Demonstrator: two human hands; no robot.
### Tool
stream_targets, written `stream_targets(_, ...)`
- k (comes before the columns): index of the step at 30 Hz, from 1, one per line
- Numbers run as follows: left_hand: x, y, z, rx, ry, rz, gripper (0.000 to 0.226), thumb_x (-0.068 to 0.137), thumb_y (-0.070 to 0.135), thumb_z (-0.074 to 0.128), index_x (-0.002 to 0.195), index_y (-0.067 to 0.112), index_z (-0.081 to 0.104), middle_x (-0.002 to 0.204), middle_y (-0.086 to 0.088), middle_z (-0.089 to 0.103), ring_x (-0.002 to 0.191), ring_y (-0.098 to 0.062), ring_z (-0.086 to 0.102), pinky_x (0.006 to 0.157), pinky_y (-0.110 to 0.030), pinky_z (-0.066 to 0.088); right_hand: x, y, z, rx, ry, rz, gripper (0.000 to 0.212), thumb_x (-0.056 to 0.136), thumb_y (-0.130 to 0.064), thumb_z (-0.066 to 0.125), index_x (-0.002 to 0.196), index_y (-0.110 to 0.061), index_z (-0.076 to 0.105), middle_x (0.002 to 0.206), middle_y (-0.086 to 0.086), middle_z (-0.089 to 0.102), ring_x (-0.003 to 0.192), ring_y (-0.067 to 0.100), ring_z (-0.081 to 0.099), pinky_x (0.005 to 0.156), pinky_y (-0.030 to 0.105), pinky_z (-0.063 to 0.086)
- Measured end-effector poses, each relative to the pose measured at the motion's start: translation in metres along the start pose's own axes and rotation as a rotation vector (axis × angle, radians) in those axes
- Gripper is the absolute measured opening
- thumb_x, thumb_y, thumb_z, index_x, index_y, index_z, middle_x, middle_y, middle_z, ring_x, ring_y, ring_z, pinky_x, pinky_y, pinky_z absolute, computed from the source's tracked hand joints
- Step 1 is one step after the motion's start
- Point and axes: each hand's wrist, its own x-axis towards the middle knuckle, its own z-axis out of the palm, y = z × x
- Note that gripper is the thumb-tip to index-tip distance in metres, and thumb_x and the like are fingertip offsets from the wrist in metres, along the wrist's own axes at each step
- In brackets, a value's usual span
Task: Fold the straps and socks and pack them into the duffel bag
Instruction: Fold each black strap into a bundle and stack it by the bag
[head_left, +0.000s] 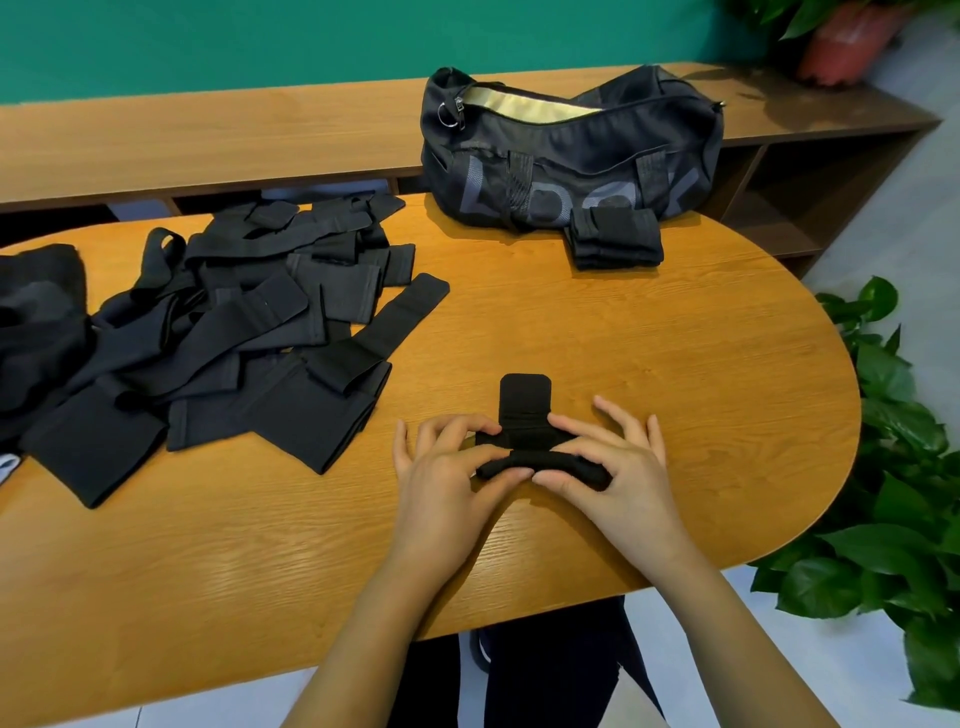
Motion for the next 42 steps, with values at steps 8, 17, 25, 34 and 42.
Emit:
stream_targets(8,0.000,0.001,-0.001,-0.031,0.024,-0.016,0.056,0.081,0.069,0.037,0.103,0.031,0.074,0.116,0.024,0.056,0.121,-0.006,0.040,0.116,-0.049,0.001,0.001,0.001,0.002,-0.068,0.017,-0.028,0.050,0.072,-0.069,0.050,0.108,-0.042,0.071,0.124,-0.035,0.055,0.137,0.007,0.032,0.118,0.051,-0.002)
stream_targets(17,0.000,0.003,-0.003,-0.007,0.005,-0.010,0.030,0.080,0.040,0.072,0.110,0.037,0.068,0.110,0.025,0.058,0.118,-0.006,0.041,0.116,-0.048,0.000,0.003,0.001,0.003,-0.033,0.074,0.001,0.051,0.080,-0.070,0.049,0.109,-0.034,0.072,0.107,-0.044,0.049,0.118,0.000,0.039,0.118,0.049,0.005)
stream_targets(25,0.001,0.003,-0.004,-0.050,0.013,-0.039,0.031,0.083,0.048,0.053,0.104,0.032,0.070,0.106,0.028,0.056,0.115,-0.002,0.041,0.117,-0.049,0.002,0.002,0.000,0.002,-0.054,0.089,-0.028,0.035,0.076,-0.056,0.059,0.098,-0.032,0.074,0.106,-0.030,0.060,0.112,0.002,0.037,0.111,0.062,0.018)
stream_targets(34,0.000,0.003,-0.003,-0.087,0.065,-0.109,0.031,0.089,0.040,0.059,0.119,0.033,0.060,0.089,0.028,0.051,0.102,0.003,0.043,0.118,-0.052,0.007,0.001,-0.008,-0.002,0.024,0.151,0.105,0.055,0.079,-0.058,0.053,0.127,-0.032,0.059,0.091,-0.024,0.049,0.095,-0.009,0.035,0.106,0.058,0.033)
stream_targets(42,0.001,0.004,-0.003,0.044,0.004,-0.137,0.080,0.090,0.041,0.062,0.149,0.046,0.008,0.100,0.021,0.051,0.104,-0.004,0.042,0.118,-0.039,0.007,0.001,-0.005,0.001,-0.290,0.023,0.060,0.073,0.089,-0.058,0.043,0.152,-0.043,0.009,0.109,-0.007,0.049,0.104,0.012,0.041,0.105,0.042,0.032)
